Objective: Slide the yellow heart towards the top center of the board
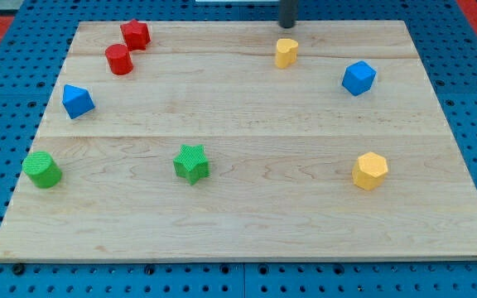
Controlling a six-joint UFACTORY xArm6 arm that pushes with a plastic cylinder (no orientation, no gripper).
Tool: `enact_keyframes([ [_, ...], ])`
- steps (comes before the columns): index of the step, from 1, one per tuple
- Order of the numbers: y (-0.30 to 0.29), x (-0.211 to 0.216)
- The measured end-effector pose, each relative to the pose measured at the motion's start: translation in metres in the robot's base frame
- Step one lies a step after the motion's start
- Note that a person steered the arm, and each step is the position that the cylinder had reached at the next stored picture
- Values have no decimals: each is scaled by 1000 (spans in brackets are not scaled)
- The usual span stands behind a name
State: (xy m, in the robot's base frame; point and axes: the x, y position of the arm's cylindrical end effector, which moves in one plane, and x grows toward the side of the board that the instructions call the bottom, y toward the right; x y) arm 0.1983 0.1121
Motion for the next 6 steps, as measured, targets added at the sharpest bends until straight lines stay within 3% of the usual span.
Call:
enact_keyframes([
  [1,47,55],
  [2,3,98],
  [3,-51,86],
  [4,-42,62],
  [6,-41,61],
])
